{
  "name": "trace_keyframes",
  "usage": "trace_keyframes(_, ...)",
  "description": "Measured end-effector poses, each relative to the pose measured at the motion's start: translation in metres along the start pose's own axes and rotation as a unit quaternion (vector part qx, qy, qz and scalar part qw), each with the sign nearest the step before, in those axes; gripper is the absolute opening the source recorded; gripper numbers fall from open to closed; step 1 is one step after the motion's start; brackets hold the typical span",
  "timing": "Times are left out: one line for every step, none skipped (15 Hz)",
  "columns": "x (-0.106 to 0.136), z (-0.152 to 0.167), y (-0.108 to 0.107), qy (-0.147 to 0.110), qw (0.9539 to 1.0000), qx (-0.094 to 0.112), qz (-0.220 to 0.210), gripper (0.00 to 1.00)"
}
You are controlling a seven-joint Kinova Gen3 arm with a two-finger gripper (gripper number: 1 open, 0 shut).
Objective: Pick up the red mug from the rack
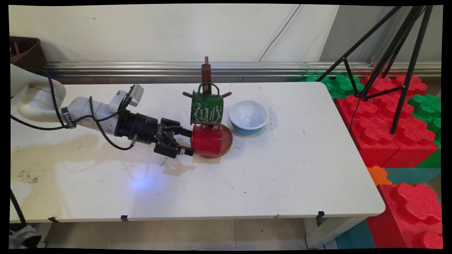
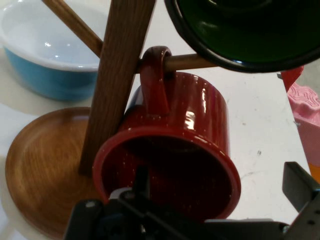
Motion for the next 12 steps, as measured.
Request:
trace_keyframes(-0.0001, 0.0006, -0.0002, 0.002, 1.0000, 0.000, -0.002, 1.00)
trace_keyframes(-0.0002, 0.0010, -0.0002, 0.003, 1.0000, 0.000, -0.004, 1.00)
trace_keyframes(-0.0004, 0.0016, -0.0002, 0.004, 1.0000, 0.000, -0.006, 1.00)
trace_keyframes(-0.0006, 0.0025, -0.0001, 0.005, 1.0000, 0.000, -0.008, 1.00)
trace_keyframes(-0.0009, 0.0034, 0.0001, 0.007, 0.9999, -0.001, -0.010, 1.00)
trace_keyframes(-0.0010, 0.0040, 0.0002, 0.007, 0.9999, -0.001, -0.012, 1.00)
trace_keyframes(-0.0011, 0.0047, 0.0003, 0.008, 0.9999, -0.001, -0.013, 1.00)
trace_keyframes(-0.0013, 0.0054, 0.0004, 0.009, 0.9998, -0.001, -0.015, 1.00)
trace_keyframes(-0.0015, 0.0060, 0.0005, 0.010, 0.9998, -0.001, -0.016, 1.00)
trace_keyframes(-0.0016, 0.0064, 0.0005, 0.010, 0.9998, -0.001, -0.017, 1.00)
trace_keyframes(-0.0015, 0.0070, 0.0005, 0.011, 0.9998, -0.001, -0.018, 1.00)
trace_keyframes(-0.0015, 0.0074, 0.0005, 0.011, 0.9998, -0.001, -0.018, 1.00)
